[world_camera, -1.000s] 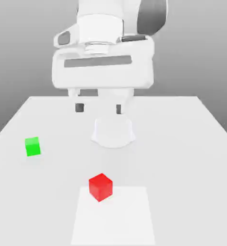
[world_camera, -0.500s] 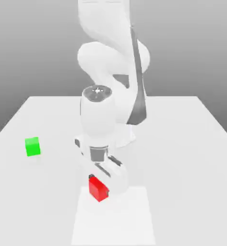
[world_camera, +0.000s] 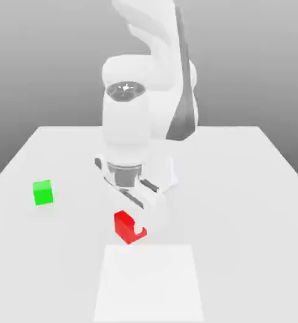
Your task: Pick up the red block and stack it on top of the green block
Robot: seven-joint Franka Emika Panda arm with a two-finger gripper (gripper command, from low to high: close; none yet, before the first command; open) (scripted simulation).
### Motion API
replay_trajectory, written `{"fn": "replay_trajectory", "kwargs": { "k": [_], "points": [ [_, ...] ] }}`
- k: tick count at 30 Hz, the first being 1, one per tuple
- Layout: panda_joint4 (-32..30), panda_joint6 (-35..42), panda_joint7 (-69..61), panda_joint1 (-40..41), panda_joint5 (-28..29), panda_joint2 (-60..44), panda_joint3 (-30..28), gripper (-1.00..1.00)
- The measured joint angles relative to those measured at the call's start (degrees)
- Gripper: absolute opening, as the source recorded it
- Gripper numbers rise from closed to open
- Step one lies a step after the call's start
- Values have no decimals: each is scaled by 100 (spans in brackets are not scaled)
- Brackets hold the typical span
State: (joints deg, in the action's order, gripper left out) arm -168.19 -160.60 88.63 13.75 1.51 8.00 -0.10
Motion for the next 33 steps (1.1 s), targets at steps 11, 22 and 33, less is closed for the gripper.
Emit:
{"fn": "replay_trajectory", "kwargs": {
  "k": [11, 22, 33],
  "points": [
    [-63, 566, -388, 1991, 926, 715, -1368, -100],
    [-160, 776, -945, 3701, 1470, 966, -2639, -100],
    [-123, -378, -1789, 3012, 267, -264, -3067, -100]
  ]
}}
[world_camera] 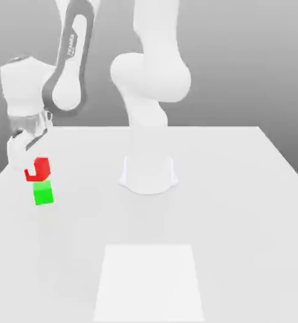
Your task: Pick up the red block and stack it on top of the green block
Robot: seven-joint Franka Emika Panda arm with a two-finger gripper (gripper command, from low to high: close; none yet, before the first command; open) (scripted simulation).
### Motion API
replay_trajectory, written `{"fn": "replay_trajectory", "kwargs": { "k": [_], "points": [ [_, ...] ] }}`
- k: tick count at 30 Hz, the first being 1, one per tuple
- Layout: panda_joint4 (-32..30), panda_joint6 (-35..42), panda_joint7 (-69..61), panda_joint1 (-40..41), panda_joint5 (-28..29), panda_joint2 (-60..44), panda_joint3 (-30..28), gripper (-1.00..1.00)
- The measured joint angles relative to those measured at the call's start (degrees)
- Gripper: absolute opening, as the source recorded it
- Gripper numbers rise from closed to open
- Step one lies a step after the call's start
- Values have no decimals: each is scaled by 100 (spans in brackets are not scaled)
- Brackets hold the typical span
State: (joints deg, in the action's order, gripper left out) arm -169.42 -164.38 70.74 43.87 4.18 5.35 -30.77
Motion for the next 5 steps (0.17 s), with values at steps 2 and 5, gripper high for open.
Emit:
{"fn": "replay_trajectory", "kwargs": {
  "k": [2, 5],
  "points": [
    [-10, -276, -188, -91, -275, -281, -11, -100],
    [-21, -501, -341, -208, -501, -509, -22, 100]
  ]
}}
